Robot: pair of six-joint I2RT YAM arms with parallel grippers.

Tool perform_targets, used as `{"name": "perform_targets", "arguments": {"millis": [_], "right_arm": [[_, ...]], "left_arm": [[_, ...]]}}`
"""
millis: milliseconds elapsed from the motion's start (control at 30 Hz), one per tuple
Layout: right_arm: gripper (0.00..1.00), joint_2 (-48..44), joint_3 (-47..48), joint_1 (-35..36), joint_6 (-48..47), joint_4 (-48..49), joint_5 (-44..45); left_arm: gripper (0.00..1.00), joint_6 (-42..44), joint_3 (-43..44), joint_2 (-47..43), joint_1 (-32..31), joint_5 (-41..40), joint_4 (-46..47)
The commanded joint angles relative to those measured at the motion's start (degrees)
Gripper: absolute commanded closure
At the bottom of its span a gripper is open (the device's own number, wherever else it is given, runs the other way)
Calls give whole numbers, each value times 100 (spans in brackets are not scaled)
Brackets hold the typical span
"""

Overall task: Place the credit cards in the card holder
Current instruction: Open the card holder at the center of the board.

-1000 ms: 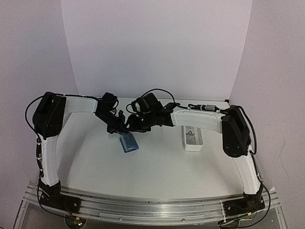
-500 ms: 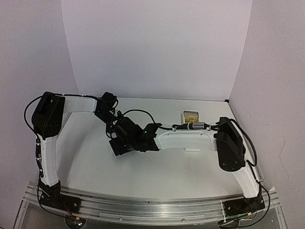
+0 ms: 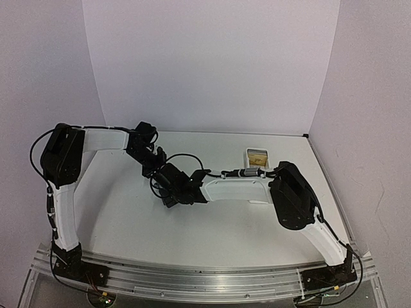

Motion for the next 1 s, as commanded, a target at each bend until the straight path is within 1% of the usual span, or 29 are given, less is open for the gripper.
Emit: {"name": "perform_targets", "arguments": {"millis": [0, 33, 67, 100, 133, 167, 200, 267, 300, 333, 400, 433, 500, 600, 700, 767, 867, 967], "right_arm": [[100, -76, 278, -136, 442, 26, -166], [100, -115, 225, -189, 536, 27, -333], [100, -132, 203, -207, 669, 28, -403], [100, -244, 44, -338, 1088, 33, -784], [100, -295, -53, -404, 1282, 34, -946], [100, -453, -355, -599, 1830, 64, -1384], [100, -510, -502, -685, 2019, 119, -1582], [100, -790, -1082, -951, 2514, 617, -2252], [100, -914, -1621, -1062, 2826, 1173, -2549], [100, -1042, -2013, -1169, 3115, 1466, -2816], [100, -1218, -2645, -1334, 3595, 2237, -3294], [100, -1266, -2838, -1391, 3747, 2576, -3486], [100, -1343, -3020, -1432, 3830, 2897, -3769], [100, -1391, -3071, -1435, 3838, 3081, -4095], [100, -1422, -3101, -1437, 3877, 3078, -4037], [100, -1453, -3103, -1437, 3969, 3075, -3934], [100, -1537, -2938, -1407, 4027, 3014, -3652], [100, -1621, -2472, -1220, 3550, 2587, -3086]], "left_arm": [[97, 161, -14, -293, -15, 122, 29], [87, 248, 24, -283, -15, 123, 49], [82, 279, 41, -282, -15, 121, 57], [60, 528, 167, -282, -15, 48, 94], [49, 731, 247, -275, -15, -84, 87], [39, 964, 483, -273, -15, -355, 33], [35, 1076, 581, -277, -8, -516, -7], [23, 1362, 809, -330, 12, -952, -31], [20, 1428, 888, -382, 31, -1055, -1], [17, 1450, 914, -427, 55, -1112, 31], [12, 1453, 936, -481, 124, -1152, 35], [10, 1453, 922, -502, 165, -1156, 30], [8, 1514, 839, -546, 238, -1196, 26], [9, 1543, 537, -612, 317, -1184, 25], [11, 1486, 44, -702, 315, -886, 182], [11, 1385, -283, -772, 244, -528, 338], [5, 1361, -677, -876, -29, -134, 586], [4, 1201, -670, -888, -85, 83, 605]]}}
